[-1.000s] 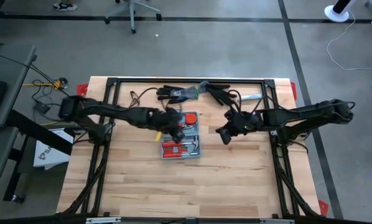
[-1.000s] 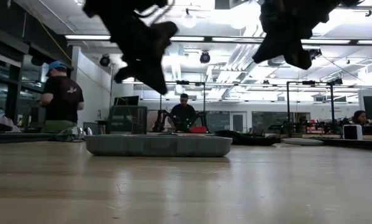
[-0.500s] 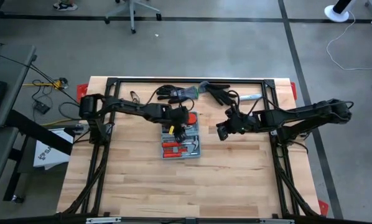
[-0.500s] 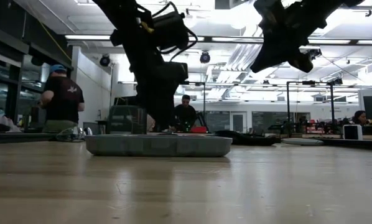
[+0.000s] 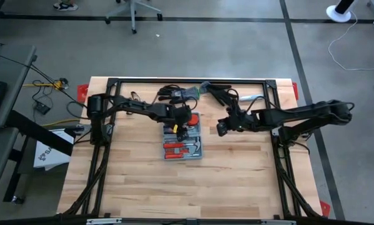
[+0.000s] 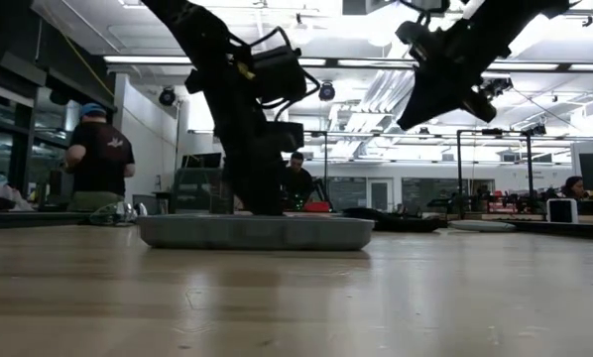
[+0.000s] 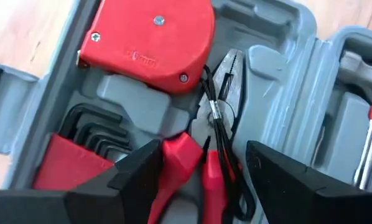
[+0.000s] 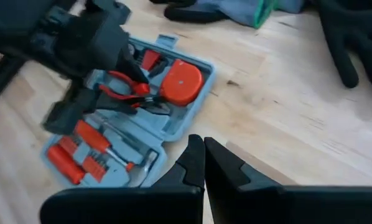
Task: Prefit tool cases
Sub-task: Remove the orange measuring tool from the gray tool box
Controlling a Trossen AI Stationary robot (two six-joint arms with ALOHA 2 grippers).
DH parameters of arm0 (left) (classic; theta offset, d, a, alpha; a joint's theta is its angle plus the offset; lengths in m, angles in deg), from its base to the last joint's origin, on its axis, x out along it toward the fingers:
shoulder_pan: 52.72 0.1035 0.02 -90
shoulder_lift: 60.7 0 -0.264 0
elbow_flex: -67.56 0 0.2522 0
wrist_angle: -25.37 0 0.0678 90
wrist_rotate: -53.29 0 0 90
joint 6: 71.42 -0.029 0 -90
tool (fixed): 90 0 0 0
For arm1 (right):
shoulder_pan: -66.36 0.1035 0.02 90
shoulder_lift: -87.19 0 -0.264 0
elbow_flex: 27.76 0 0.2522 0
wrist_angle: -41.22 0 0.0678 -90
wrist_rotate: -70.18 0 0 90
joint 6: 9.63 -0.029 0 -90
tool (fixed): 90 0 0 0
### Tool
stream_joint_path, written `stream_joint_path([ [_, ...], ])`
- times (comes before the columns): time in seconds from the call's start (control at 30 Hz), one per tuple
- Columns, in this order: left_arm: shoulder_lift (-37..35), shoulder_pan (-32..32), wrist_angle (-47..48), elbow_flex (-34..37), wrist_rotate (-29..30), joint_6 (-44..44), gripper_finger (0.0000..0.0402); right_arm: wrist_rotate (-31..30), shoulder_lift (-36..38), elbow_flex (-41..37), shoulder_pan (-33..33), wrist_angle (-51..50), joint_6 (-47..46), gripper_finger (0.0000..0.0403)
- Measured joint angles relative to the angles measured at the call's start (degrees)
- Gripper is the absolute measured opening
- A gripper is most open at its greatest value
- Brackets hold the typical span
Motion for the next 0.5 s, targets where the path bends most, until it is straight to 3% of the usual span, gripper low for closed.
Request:
stream_joint_path([
  [0.13, 0.77, -0.05, -0.40, -0.01, 1.13, 1.43, 0.0207, 0.64, -2.17, -0.02, -0.26, -0.25, -0.12, 0.0000],
  [0.27, 0.45, 0.00, -0.37, 0.05, 1.41, 3.76, 0.0130, 2.31, -4.36, -0.04, -0.09, -0.09, -0.17, 0.0000],
  [0.4, 0.46, 0.27, -0.03, 0.14, -0.75, 4.53, 0.0025, 2.83, -5.28, -0.09, 0.36, 0.44, -0.66, 0.0000],
  [0.5, 0.04, 0.39, -0.31, -0.04, -2.92, 4.65, 0.0008, 2.45, -5.25, -0.09, 0.41, 1.96, -1.17, 0.0000],
])
